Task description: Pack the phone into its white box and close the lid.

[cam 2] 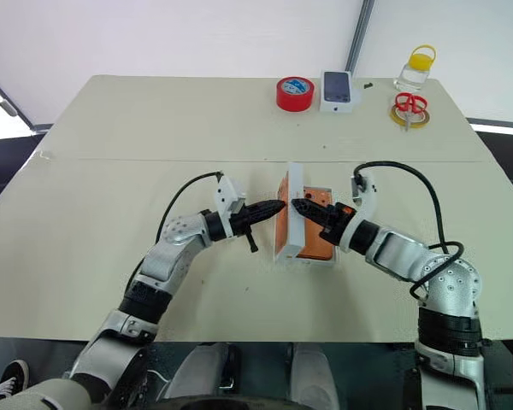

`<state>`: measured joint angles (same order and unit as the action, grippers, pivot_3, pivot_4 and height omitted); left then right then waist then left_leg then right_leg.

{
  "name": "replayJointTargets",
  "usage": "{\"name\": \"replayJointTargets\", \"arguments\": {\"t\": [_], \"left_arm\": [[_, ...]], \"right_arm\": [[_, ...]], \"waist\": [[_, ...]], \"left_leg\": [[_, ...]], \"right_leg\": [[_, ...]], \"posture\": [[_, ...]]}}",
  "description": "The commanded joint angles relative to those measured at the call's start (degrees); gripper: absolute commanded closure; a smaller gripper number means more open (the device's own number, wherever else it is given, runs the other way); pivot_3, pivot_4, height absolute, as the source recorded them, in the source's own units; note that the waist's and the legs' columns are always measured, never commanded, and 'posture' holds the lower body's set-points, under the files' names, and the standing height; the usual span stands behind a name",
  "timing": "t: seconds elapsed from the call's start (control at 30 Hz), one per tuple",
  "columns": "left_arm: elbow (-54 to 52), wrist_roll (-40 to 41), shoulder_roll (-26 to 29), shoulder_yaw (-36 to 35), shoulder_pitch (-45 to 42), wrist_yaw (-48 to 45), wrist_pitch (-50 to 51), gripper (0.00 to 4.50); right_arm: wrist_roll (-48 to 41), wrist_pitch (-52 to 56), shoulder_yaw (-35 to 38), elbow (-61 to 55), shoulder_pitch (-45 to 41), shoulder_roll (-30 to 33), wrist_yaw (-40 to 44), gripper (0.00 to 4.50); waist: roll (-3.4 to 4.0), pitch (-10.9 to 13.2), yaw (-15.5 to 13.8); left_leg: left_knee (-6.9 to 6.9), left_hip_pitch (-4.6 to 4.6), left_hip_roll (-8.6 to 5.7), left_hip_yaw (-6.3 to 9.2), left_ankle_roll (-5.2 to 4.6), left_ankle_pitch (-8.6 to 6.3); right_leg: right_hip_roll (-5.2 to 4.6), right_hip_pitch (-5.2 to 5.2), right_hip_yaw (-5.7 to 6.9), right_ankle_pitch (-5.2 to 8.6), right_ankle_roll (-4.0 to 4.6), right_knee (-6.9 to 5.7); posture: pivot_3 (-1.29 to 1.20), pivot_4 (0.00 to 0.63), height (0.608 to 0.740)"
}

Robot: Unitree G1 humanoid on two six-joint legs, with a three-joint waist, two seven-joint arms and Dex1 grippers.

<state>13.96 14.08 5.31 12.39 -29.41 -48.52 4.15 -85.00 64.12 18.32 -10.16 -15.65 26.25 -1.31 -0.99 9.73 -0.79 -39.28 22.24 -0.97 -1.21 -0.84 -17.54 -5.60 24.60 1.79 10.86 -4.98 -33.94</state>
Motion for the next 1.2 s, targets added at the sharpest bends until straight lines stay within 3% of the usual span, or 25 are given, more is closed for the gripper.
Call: {"name": "replayJointTargets", "arguments": {"t": [0.03, 0.23, 0.5, 0.6, 0.7, 0.83, 0.97, 1.2], "left_arm": [[2.1, -1.0, -2.1, 1.7, -2.2, -0.8, -2.6, 4.50], [4.2, -1.7, -4.8, 2.8, -3.0, -1.4, -3.9, 4.50], [2.9, 0.2, -3.5, 0.2, -4.2, -1.2, -0.1, 4.50], [-1.6, 1.1, 0.6, -0.7, -2.9, -2.5, 3.7, 4.50], [-6.8, 0.9, 6.2, -0.2, 1.0, -4.4, 6.9, 4.50], [-9.5, 0.6, 10.5, -0.5, 4.9, -4.6, 8.7, 4.50], [-6.5, -2.7, 10.8, 0.6, 5.1, -2.1, 7.2, 4.50], [5.9, -6.0, 4.4, 1.8, -1.8, -0.1, 0.8, 4.50]], "right_arm": [[7.8, -0.7, -1.7, -0.9, 1.5, 6.6, 5.8, 2.08], [24.8, -8.6, -3.9, 1.1, 5.0, 18.0, 19.0, 2.08], [38.9, -20.8, -6.3, -1.0, 0.4, 16.2, 23.7, 2.08], [49.7, -30.9, -11.6, -1.9, 1.6, 17.3, 28.0, 2.87], [57.9, -39.3, -15.9, -1.8, 3.9, 17.2, 31.3, 4.48], [62.7, -43.6, -18.5, -1.7, 5.0, 16.3, 34.3, 4.48], [65.5, -44.8, -19.2, 0.2, 5.0, 15.1, 35.8, 4.48], [68.1, -45.0, -19.1, 1.7, 4.3, 14.2, 37.6, 4.48]], "waist": [[0.07, 0.0, 0.0], [0.04, 0.1, 0.0], [0.03, 0.1, 0.2], [0.03, 0.1, 0.1], [0.04, 0.1, 0.1], [0.06, 0.1, 0.1], [0.04, 0.1, -0.2], [0.03, 0.1, -0.1]], "left_leg": [[0.00, 0.00, 0.00, 0.00, 0.00, 0.00], [0.02, 0.04, 0.08, -0.01, -0.03, -0.02], [0.01, 0.04, 0.14, -0.04, -0.03, -0.02], [0.02, 0.07, 0.20, 0.00, -0.03, -0.02], [0.04, 0.08, 0.21, -0.01, -0.03, -0.02], [0.03, 0.07, 0.18, -0.06, -0.03, -0.02], [-0.02, 0.07, 0.12, -0.02, -0.02, -0.01], [-0.02, 0.06, 0.06, -0.03, -0.02, -0.01]], "right_leg": [[0.00, 0.01, 0.00, 0.00, 0.00, 0.00], [0.08, 0.08, 0.04, 0.05, -0.06, 0.00], [0.15, 0.14, 0.01, 0.05, -0.08, -0.01], [0.23, 0.17, 0.03, 0.05, -0.12, -0.03], [0.23, 0.18, 0.03, 0.06, -0.13, -0.04], [0.18, 0.19, -0.03, 0.06, -0.09, -0.03], [0.08, 0.15, 0.01, 0.16, 0.10, -0.04], [0.06, 0.14, 0.01, 0.07, -0.04, -0.04]], "posture": [[0.00, 0.150, 0.740], [0.00, 0.150, 0.740], [0.00, 0.150, 0.740], [0.00, 0.150, 0.740], [0.00, 0.150, 0.740], [0.00, 0.150, 0.740], [0.00, 0.150, 0.740], [0.00, 0.150, 0.740]]}}
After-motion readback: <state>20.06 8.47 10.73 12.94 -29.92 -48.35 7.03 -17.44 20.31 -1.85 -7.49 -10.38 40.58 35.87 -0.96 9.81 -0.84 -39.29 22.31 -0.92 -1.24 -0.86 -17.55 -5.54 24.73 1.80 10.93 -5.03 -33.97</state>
